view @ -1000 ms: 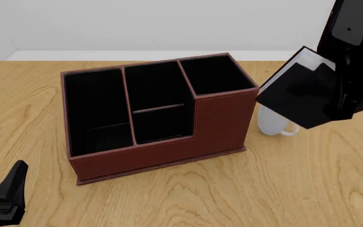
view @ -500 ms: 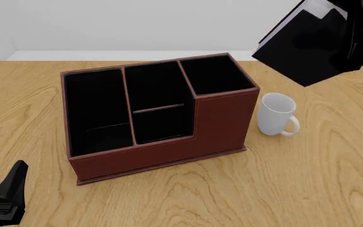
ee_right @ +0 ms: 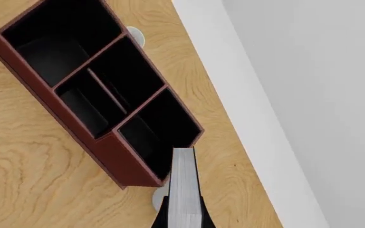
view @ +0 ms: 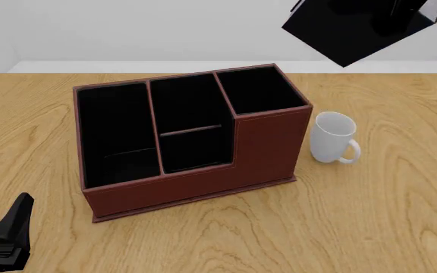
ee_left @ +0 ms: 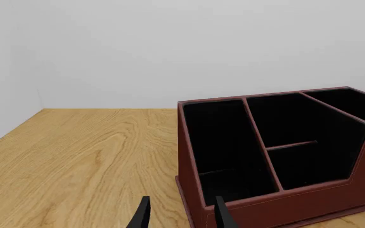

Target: Pick up the book and place it in the right compartment of the caddy.

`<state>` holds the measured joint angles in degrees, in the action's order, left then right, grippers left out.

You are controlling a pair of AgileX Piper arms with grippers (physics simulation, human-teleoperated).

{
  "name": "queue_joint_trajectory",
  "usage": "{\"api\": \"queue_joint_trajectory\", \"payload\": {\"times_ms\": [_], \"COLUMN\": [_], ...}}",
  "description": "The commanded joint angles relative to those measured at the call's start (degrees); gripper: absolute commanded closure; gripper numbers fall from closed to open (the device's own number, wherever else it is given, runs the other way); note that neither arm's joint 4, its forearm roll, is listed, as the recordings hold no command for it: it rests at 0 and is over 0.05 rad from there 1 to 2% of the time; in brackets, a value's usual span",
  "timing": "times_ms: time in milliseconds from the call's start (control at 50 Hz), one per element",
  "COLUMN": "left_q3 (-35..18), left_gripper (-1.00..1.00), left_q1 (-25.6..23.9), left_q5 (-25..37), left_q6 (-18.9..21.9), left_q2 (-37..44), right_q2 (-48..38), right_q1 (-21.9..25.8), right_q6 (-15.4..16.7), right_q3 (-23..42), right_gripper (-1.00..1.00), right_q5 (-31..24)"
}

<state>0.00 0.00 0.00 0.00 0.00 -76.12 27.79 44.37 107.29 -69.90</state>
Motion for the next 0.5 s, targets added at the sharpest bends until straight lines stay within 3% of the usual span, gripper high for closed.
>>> {"api": "queue_joint_trajectory", "payload": {"times_ms": [20, 300, 480, 500], "left_q3": [0.00, 0.00, 0.00, 0.00], "left_gripper": [-1.00, -1.00, -1.00, -1.00], "left_q1": [0.00, 0.00, 0.00, 0.00], "left_q5": [0.00, 0.00, 0.00, 0.00], "left_q6": [0.00, 0.00, 0.00, 0.00], "left_q2": [0.00, 0.00, 0.00, 0.00], "right_q2": [-3.67, -7.80, -10.14, -10.33], "right_q1": [1.75, 4.72, 3.86, 4.59], "right_q6": [-2.10, -5.15, -5.57, -6.76], "right_q3": [5.27, 9.26, 11.69, 12.09], "right_gripper": [1.00, 1.00, 1.00, 1.00], "right_q5": [0.00, 0.00, 0.00, 0.00]}}
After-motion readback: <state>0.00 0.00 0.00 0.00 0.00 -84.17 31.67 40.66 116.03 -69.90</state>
